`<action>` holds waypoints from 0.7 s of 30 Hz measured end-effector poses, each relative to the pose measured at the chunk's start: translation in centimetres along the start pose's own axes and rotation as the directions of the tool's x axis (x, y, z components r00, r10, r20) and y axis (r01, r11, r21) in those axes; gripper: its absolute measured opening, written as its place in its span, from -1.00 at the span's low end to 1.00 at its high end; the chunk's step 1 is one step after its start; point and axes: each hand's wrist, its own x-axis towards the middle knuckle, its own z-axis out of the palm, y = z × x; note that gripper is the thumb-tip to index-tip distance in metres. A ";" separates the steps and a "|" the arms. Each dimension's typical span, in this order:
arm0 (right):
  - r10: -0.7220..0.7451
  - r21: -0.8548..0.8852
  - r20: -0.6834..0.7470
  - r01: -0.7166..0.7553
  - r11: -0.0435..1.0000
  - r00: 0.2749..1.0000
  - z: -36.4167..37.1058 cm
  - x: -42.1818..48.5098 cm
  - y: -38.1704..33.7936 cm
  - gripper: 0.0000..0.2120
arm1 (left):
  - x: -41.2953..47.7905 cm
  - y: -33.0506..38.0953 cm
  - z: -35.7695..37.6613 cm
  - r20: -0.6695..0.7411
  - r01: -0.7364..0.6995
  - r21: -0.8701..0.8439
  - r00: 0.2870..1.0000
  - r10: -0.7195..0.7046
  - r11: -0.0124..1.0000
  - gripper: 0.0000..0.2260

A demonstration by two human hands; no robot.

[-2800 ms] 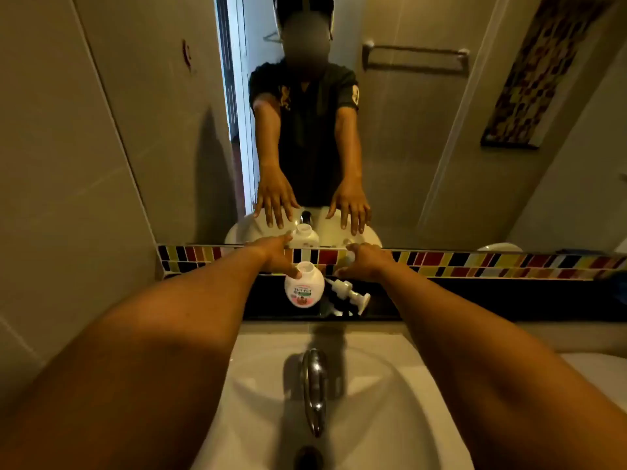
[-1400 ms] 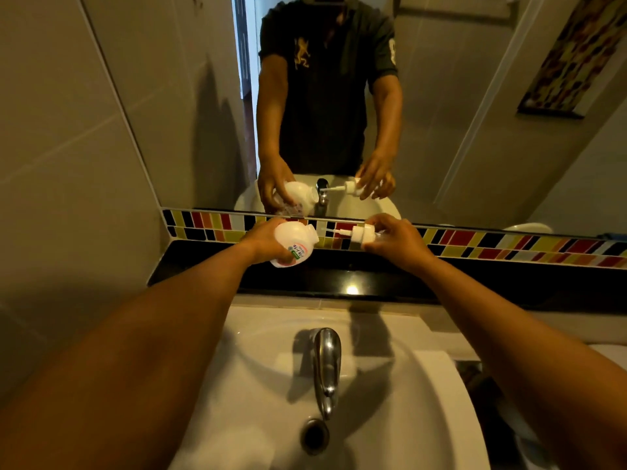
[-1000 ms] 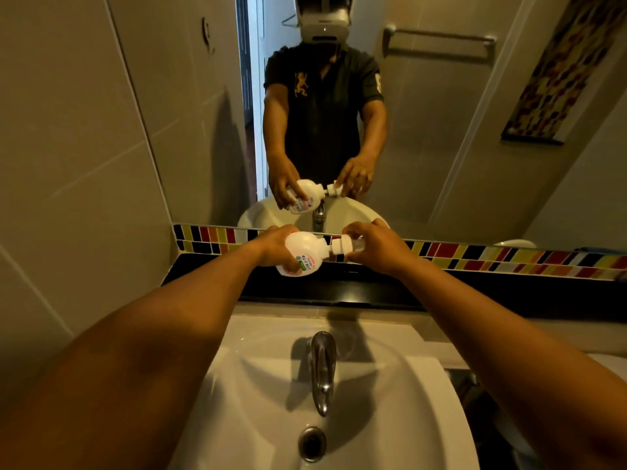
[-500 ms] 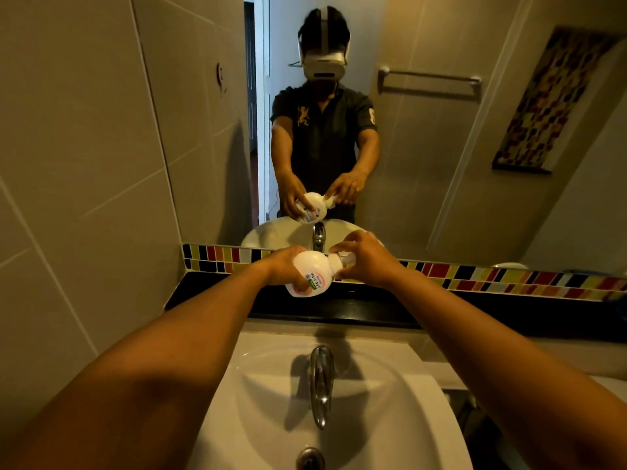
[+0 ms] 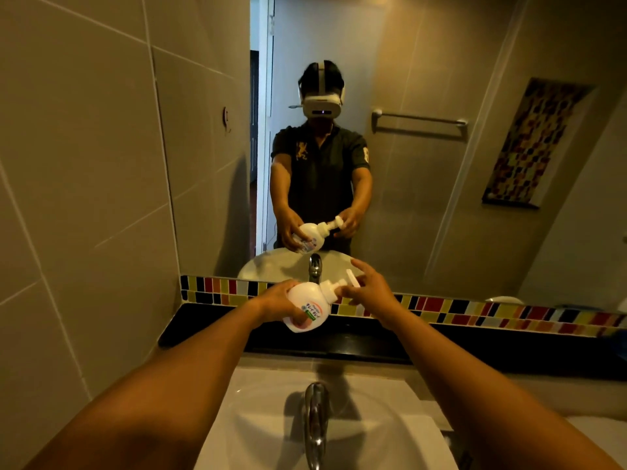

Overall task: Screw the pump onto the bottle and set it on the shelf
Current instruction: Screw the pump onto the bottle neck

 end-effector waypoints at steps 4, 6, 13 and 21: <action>0.039 0.202 0.014 -0.041 0.978 0.999 0.6 -0.7 -0.1 -0.66 | 0.1 0.4 0.1 -0.010 -0.015 -0.038 1.000 0.014 0.999 -0.37; 0.066 0.296 0.066 -0.082 0.952 0.996 1.1 -0.9 -0.4 -0.81 | 0.1 0.6 -0.1 -0.010 -0.025 -0.064 1.000 0.024 0.998 -0.41; 0.076 0.344 0.145 -0.123 0.931 0.986 1.6 -0.9 -2.0 -0.80 | 0.3 1.1 -0.7 0.025 -0.038 -0.059 0.999 0.039 0.998 -0.45; 0.059 0.224 0.150 -0.092 0.970 0.987 1.5 -0.6 -2.8 -0.77 | 1.0 1.5 -0.8 0.074 -0.037 -0.065 0.996 0.042 0.997 -0.46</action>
